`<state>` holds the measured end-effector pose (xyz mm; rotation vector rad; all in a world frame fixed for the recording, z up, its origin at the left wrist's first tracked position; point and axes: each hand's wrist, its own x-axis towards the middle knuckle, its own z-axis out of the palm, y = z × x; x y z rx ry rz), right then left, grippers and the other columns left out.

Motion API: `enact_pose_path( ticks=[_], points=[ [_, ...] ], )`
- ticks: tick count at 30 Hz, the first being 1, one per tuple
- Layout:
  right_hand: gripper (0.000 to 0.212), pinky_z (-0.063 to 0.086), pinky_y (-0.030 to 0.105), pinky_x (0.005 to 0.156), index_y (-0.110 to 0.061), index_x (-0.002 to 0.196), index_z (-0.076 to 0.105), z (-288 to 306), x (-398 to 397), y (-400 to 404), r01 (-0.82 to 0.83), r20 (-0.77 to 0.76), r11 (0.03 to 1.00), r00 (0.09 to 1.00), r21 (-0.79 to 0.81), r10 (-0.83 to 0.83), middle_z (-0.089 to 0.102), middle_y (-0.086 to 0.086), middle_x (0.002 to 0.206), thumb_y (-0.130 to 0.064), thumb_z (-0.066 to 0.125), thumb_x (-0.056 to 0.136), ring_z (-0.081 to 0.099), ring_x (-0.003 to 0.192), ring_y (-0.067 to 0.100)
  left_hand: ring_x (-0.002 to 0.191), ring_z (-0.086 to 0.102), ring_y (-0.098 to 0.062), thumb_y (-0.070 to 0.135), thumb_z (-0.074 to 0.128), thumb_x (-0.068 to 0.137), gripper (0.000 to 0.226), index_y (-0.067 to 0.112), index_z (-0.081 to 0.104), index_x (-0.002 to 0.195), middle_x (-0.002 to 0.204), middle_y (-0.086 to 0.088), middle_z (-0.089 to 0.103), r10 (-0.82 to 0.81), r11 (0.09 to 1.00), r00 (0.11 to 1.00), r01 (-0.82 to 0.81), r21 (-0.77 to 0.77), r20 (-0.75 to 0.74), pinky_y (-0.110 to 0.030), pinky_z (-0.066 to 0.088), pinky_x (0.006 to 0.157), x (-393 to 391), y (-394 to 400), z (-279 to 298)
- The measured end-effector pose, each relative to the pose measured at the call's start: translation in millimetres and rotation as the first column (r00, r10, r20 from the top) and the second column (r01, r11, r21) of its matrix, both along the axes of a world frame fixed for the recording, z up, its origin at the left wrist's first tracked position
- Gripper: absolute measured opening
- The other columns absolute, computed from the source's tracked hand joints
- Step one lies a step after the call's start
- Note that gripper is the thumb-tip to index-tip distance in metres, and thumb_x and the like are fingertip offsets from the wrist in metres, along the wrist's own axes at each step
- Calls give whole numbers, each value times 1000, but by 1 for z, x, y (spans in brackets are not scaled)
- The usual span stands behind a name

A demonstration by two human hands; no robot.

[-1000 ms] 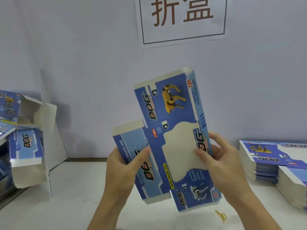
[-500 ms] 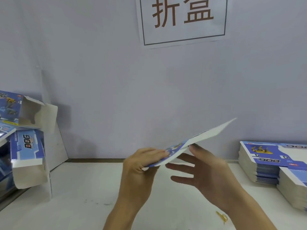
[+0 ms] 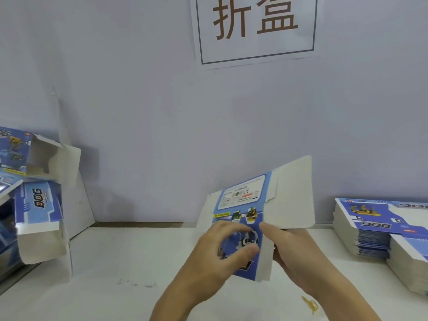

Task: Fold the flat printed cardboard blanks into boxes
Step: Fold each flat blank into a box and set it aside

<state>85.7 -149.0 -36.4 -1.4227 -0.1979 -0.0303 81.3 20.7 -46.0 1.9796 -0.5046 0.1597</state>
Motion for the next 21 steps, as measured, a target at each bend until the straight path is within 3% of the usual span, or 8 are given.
enact_pose_path(
  ticks=[2, 4, 6, 8, 11, 15, 19, 21],
  points=[
    [22, 59, 32, 72, -26, 114, 67, 3, -3, 7, -58, -21, 998, 998, 15, 58, 78, -4, 100, -17, 50, 102, 75, 90, 17, 127, 44, 1, 75, 65, 73, 62, 53, 43, 127, 126, 33, 40, 69, 998, 997, -69, -11, 21, -35, 51, 103, 0, -6, -1],
    [23, 60, 26, 68, -28, 119, 66, 4, -5, 14, -57, -24, 998, 998, 31, 58, 77, -6, 105, -28, 50, 102, 75, 91, 12, 134, 37, -3, 70, 61, 67, 77, 51, 31, 136, 134, 28, 32, 119, 993, 993, -118, -25, 16, -37, 47, 108, 0, -11, -4],
    [24, 57, 19, 61, -33, 120, 63, 3, -7, 20, 9, -6, 1000, 1000, -17, -9, 74, -12, 107, -36, 49, 101, 73, 85, 2, 137, 35, -7, 65, 59, 68, 80, 49, 26, 139, 141, 22, 28, 128, 991, 992, -128, -39, -10, -39, 47, 109, 0, -13, -5],
    [23, 60, 24, 69, -38, 120, 60, 2, -6, 22, 37, 17, 998, 999, -54, -36, 72, -14, 112, -37, 48, 101, 73, 91, 6, 138, 35, -10, 60, 58, 73, 79, 47, 22, 142, 147, 19, 25, 129, 991, 991, -130, -40, -27, -40, 47, 109, 2, -12, -6],
    [21, 60, 32, 83, -39, 117, 62, 1, -5, 21, 67, 31, 993, 997, -101, -65, 72, -14, 112, -34, 48, 103, 71, 101, 13, 137, 37, -9, 53, 62, 82, 70, 51, 24, 140, 148, 22, 28, 112, 990, 993, -115, -81, -38, -40, 47, 108, 3, -11, -9],
    [22, 58, 20, 65, -36, 101, 66, 1, -6, 16, 65, 49, 968, 997, -243, -54, 75, -19, 91, -25, 47, 104, 72, 85, 5, 129, 43, 4, 34, 72, 89, 72, 64, 24, 133, 137, 35, 38, 201, 979, 973, -194, -68, 116, -16, 50, 97, 3, -7, -9],
    [32, 51, 8, 58, -37, 91, 67, 6, -13, 15, -16, 109, 933, 992, -360, 59, 74, -25, 84, -17, 46, 104, 71, 76, -3, 131, 44, -1, 19, 66, 81, 86, 57, 21, 144, 142, 28, 37, 251, 968, 946, -240, -76, 208, -25, 49, 99, 2, -7, -6],
    [39, 52, 10, 60, -42, 88, 69, 10, -17, 17, -54, 148, 896, 980, -441, 132, 73, -26, 85, -15, 45, 103, 69, 78, -4, 129, 43, -3, 7, 60, 78, 81, 54, 32, 138, 137, 27, 41, 334, 938, 916, -300, -174, 220, -25, 48, 98, 0, -9, -2]
  ],
)
